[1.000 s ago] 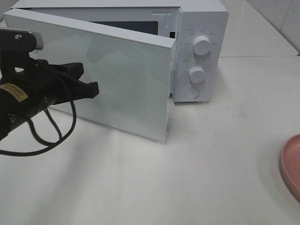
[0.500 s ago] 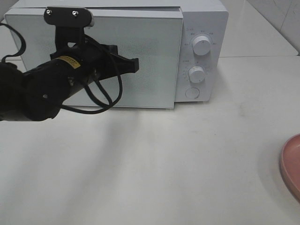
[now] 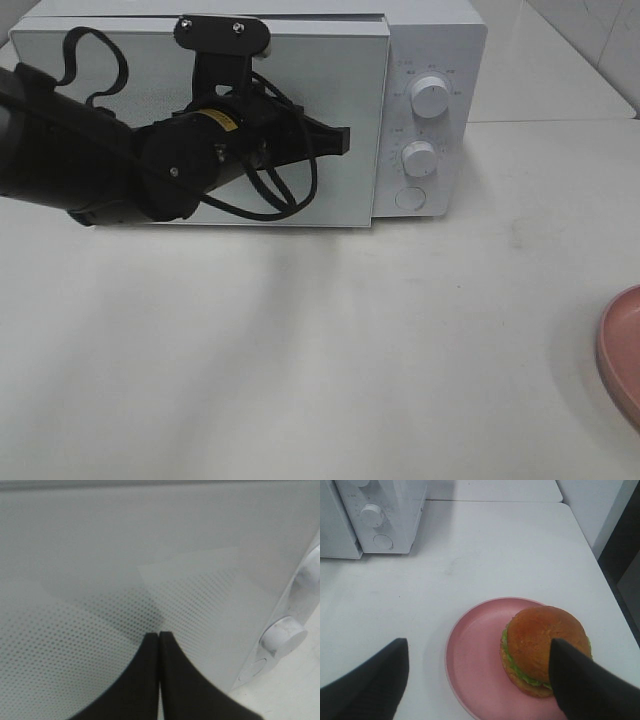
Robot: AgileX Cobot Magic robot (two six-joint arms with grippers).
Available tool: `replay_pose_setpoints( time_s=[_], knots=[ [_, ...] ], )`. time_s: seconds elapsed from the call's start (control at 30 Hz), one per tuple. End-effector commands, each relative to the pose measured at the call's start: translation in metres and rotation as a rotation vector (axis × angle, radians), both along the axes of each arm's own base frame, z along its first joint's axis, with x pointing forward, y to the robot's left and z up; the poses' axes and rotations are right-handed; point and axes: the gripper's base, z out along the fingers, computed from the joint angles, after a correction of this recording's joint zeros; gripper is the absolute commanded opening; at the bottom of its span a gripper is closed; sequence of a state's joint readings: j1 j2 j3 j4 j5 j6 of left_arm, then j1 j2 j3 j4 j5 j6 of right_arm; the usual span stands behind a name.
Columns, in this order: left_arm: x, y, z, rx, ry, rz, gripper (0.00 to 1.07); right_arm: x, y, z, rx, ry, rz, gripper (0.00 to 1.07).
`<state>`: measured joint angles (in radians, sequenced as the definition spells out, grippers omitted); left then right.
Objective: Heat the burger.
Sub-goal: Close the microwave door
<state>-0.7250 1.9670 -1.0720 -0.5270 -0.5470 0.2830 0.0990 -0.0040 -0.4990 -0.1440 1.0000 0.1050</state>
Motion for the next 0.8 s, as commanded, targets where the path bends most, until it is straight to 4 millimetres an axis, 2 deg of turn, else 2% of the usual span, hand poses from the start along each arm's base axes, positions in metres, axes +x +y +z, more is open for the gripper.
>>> replay_pose_setpoints(
  time_s=[0.03, 0.13, 0.47, 0.8],
  knots=[
    [0.022, 0.001, 0.014, -0.046, -0.064, 0.081, 0.0, -0.004, 0.0, -0.001, -0.004, -0.03, 0.0, 0.75],
    [0.029, 0.001, 0.016, -0.05, -0.066, 0.099, 0.0, -0.004, 0.0, -0.001, -0.004, -0.03, 0.0, 0.75],
    [0.034, 0.004, 0.011, -0.032, -0.046, 0.105, 0.0, -0.004, 0.0, -0.001, -0.004, -0.03, 0.0, 0.75],
    [0.05, 0.003, 0.019, -0.051, -0.065, 0.119, 0.0, -0.004, 0.0, -0.001, -0.004, -0.03, 0.0, 0.75]
  ],
)
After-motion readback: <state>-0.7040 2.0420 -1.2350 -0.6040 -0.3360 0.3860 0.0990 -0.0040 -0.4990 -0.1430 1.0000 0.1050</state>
